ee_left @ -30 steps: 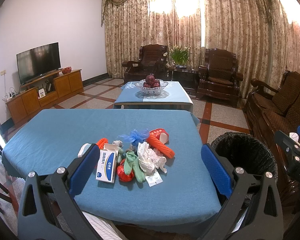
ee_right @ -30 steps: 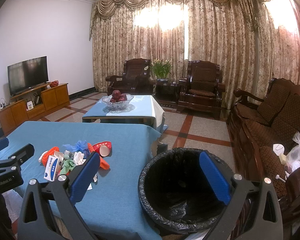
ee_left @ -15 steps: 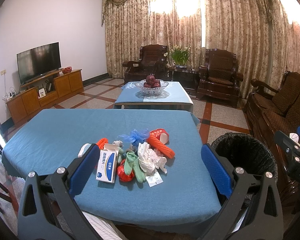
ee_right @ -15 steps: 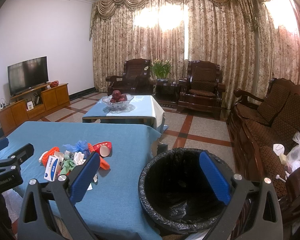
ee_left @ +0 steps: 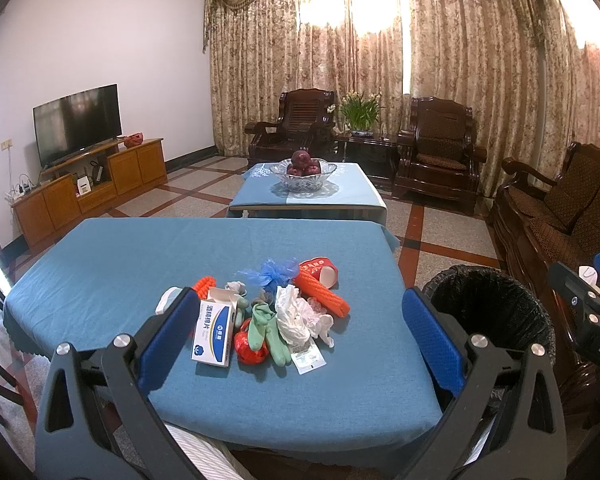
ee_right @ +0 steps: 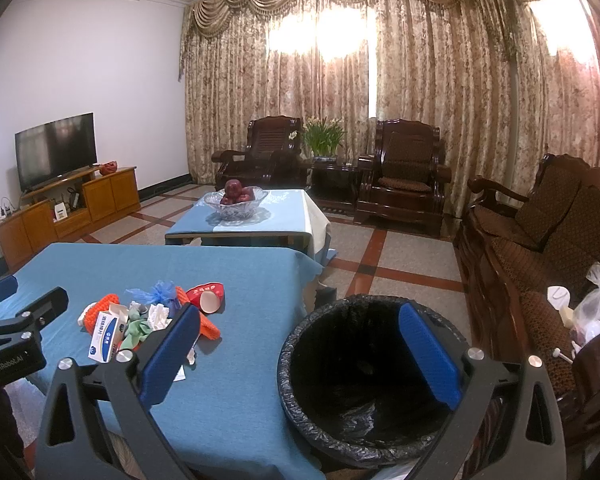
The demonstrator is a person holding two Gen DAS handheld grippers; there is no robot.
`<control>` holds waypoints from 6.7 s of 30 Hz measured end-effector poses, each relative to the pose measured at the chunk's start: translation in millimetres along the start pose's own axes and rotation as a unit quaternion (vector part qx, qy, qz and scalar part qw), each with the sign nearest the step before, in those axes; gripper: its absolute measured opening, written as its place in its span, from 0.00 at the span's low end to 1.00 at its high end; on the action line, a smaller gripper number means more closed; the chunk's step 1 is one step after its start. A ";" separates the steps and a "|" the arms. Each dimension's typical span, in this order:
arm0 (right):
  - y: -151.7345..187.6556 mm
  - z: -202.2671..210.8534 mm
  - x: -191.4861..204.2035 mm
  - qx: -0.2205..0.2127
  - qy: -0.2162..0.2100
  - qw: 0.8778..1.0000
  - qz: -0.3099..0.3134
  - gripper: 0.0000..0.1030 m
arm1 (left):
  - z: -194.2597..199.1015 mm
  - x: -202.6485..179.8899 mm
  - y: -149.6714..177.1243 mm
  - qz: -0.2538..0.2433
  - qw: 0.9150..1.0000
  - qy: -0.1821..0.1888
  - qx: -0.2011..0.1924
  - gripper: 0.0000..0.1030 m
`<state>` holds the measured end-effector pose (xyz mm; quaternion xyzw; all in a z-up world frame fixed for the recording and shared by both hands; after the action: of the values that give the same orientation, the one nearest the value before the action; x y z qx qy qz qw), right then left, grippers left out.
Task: Collect trash
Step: 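Grasp the orange foam net sleeve with the right tool while the left tool grasps the Alcohol Pads box, then carry the net sleeve over the black bin and release it while the left tool drops the box in, then grasp a white crumpled tissue with the right tool while the left tool grasps another white tissue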
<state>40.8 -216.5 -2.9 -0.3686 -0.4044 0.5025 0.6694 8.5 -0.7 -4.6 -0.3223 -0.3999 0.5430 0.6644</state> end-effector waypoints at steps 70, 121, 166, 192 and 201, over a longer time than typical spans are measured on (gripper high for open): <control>73.9 -253.4 100.8 0.211 -0.195 0.957 0.051 0.12 | -233.0 123.0 106.6 0.090 0.983 -0.001 0.161 0.55; 49.7 -137.0 -190.9 0.131 0.087 0.980 -0.121 0.43 | -222.5 -263.9 -17.6 -0.087 0.943 0.312 0.069 0.72; 126.1 -257.3 173.8 0.169 -0.199 0.963 0.071 0.68 | -216.9 113.6 82.9 0.052 0.994 -0.059 0.080 0.79; 93.3 -239.8 136.7 0.180 -0.253 0.950 0.031 0.20 | -236.9 89.6 83.1 0.052 0.994 -0.021 0.092 0.76; 107.0 -254.9 114.0 0.233 -0.242 0.941 0.025 0.35 | -244.2 55.5 77.0 0.031 0.995 0.006 0.090 0.76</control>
<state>252.3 -104.1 -181.9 -0.0793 -0.4166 0.6734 0.6055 193.0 70.8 -176.3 -0.2766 -0.3356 0.5952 0.6757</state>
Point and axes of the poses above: each gripper's, at about its wrist camera, not at the fingertips, and z roughly against the way its jaws point, x to its left, y to its underside, the point moved 1 cm from there along -z, roughly the way its jaws point, and after that the axes turned 10 degrees about -z, right-handed, at the moved point
